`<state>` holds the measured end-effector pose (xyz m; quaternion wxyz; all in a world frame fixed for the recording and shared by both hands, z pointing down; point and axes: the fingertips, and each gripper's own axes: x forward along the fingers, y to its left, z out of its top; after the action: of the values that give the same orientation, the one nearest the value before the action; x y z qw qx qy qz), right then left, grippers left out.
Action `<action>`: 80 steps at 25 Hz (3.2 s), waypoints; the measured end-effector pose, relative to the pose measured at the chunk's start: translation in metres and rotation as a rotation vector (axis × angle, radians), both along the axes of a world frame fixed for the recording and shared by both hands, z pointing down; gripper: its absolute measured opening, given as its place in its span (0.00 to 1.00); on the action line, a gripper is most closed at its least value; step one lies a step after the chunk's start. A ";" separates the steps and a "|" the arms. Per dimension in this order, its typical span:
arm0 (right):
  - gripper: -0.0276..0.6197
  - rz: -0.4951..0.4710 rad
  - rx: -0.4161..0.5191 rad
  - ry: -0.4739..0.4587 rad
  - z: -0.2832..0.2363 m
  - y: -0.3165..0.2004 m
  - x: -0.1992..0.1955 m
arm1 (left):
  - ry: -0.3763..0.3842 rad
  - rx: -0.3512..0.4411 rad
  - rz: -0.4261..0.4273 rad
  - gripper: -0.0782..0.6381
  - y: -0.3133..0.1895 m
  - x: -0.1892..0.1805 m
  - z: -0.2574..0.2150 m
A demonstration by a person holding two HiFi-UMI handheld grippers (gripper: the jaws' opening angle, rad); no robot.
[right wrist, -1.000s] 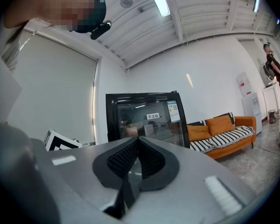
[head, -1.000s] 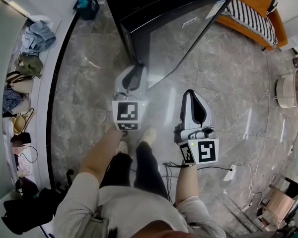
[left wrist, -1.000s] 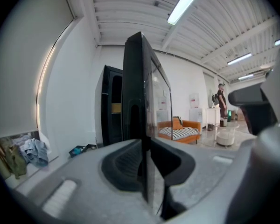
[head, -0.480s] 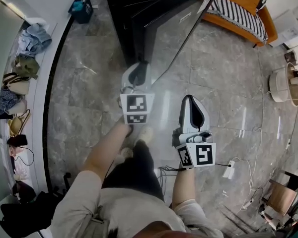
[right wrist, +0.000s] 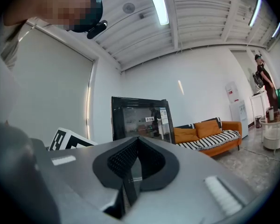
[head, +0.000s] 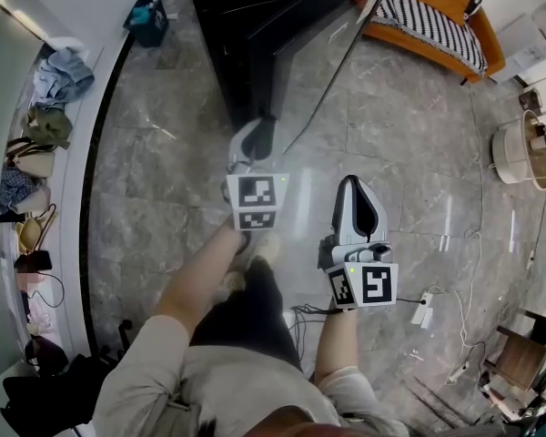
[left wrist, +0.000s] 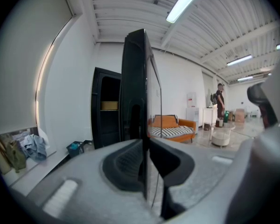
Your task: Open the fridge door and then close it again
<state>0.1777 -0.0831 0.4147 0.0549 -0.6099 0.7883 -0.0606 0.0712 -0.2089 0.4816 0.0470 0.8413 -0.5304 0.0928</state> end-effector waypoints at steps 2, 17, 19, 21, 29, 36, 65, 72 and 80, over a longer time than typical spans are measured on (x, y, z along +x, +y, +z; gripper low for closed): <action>0.05 0.002 0.000 -0.003 0.002 0.000 0.001 | 0.001 -0.003 0.006 0.17 0.002 0.003 0.001; 0.05 0.019 0.011 -0.006 -0.005 0.001 0.008 | 0.013 -0.016 0.066 0.16 0.024 0.030 0.001; 0.05 0.023 0.012 -0.008 -0.004 0.002 0.010 | 0.011 -0.013 0.075 0.16 0.027 0.034 0.001; 0.05 0.025 0.011 -0.008 -0.003 0.003 0.010 | 0.005 -0.007 0.080 0.16 0.028 0.036 0.002; 0.05 0.022 0.005 -0.006 0.001 0.003 0.011 | -0.011 0.000 0.062 0.16 0.024 0.031 0.004; 0.05 0.008 0.003 -0.006 0.002 -0.002 0.005 | -0.003 -0.006 0.048 0.16 0.016 0.018 0.002; 0.05 -0.043 -0.016 -0.015 0.010 -0.039 -0.003 | 0.001 0.002 -0.038 0.19 -0.043 -0.035 0.001; 0.05 -0.053 -0.019 -0.013 0.011 -0.050 -0.005 | -0.002 0.007 -0.046 0.19 -0.056 -0.047 0.002; 0.05 -0.065 -0.027 -0.007 0.013 -0.065 -0.008 | 0.000 0.009 -0.060 0.21 -0.078 -0.062 0.003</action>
<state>0.1698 -0.1479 0.4275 0.0474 -0.5843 0.8067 -0.0751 0.0095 -0.2867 0.4842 0.0461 0.8252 -0.5559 0.0891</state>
